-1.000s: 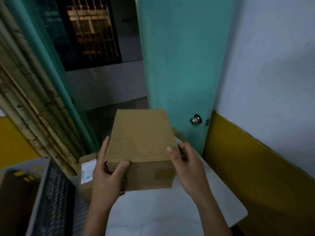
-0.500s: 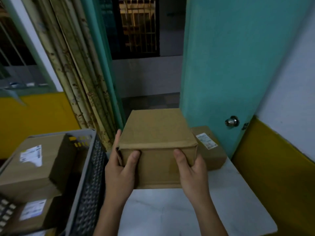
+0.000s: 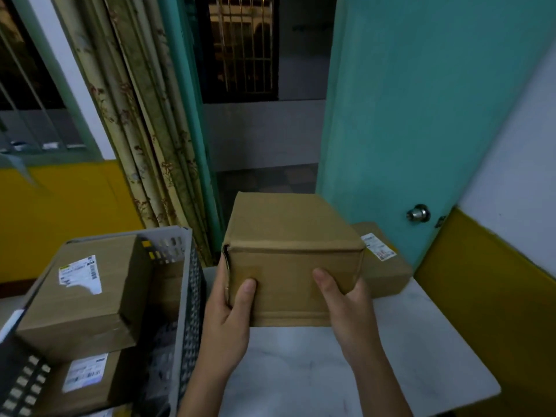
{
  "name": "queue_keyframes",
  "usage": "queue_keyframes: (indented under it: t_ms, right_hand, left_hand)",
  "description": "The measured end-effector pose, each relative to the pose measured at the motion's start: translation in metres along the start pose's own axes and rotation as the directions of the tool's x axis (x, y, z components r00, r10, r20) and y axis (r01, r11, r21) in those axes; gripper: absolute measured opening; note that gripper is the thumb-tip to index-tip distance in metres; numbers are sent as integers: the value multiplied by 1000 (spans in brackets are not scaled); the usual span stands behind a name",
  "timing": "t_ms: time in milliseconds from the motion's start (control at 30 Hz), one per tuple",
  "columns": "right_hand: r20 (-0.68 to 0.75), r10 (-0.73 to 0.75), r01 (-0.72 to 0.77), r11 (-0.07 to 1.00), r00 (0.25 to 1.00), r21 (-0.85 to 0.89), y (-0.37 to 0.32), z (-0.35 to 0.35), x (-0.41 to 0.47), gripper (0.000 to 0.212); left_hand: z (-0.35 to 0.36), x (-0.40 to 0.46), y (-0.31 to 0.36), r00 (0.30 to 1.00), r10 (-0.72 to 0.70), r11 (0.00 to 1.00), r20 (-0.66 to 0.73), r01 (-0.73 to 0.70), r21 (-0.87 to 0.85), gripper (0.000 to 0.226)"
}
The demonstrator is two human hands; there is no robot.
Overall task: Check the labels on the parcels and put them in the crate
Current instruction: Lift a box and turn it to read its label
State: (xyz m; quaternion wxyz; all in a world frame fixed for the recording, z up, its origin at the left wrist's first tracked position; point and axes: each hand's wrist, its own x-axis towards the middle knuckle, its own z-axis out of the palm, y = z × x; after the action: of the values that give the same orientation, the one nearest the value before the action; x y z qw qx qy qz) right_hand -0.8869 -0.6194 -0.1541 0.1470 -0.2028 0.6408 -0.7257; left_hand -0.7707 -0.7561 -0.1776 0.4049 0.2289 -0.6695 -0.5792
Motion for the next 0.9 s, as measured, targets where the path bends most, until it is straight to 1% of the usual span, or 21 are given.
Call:
queue_keyframes:
  t_ms: [100,167,233,400,467,567,600,667,733,800,900]
  right_hand:
    - [-20,-4,4,1000,1000,6,-2,5,-4,45]
    - [9,-19,19,1000,1000,7,-1,4,-4,52]
    - [37,-28,27,1000,999,8,0,1,-3,53]
    - [87,-34,32,999,996,21,-7,-2,4,43]
    - [100,-40,37,999,994,29,-9,-4,8,48]
    - [132,-53,49,998,990,32,-12,-11,14,61]
    - [144,-57,53,998,988,32,-13,-14,15,65]
    - [169,-63,57,998,984,41,-13,-20,19,71]
    - [187,-69,61,997,980,46,-14,-21,19,68]
    - [188,-74,63,996,979,66,-14,-20,20,66]
    - [200,-103,92,994,974,64,-12,-18,20,72]
  left_hand:
    - [-5,-2,2,999,16,1000,-35,-17,-15,69]
    - [-7,-2,7,999,13,999,-45,-15,-42,61]
    - [-5,-2,13,999,-2,997,-36,-1,-76,56]
    - [1,-1,19,996,-39,997,-83,34,-63,69]
    - [6,-1,23,994,-37,999,-103,34,-37,65]
    - [17,-6,26,988,-36,999,-151,31,-38,47]
    - [21,-7,27,986,-35,999,-162,29,-43,47]
    - [25,-9,28,983,-28,999,-179,20,-49,54]
    - [26,-12,28,980,-35,998,-197,25,-54,61]
    - [27,-12,29,977,-40,999,-209,35,-31,62]
    - [25,-10,26,976,-51,999,-211,48,-21,60]
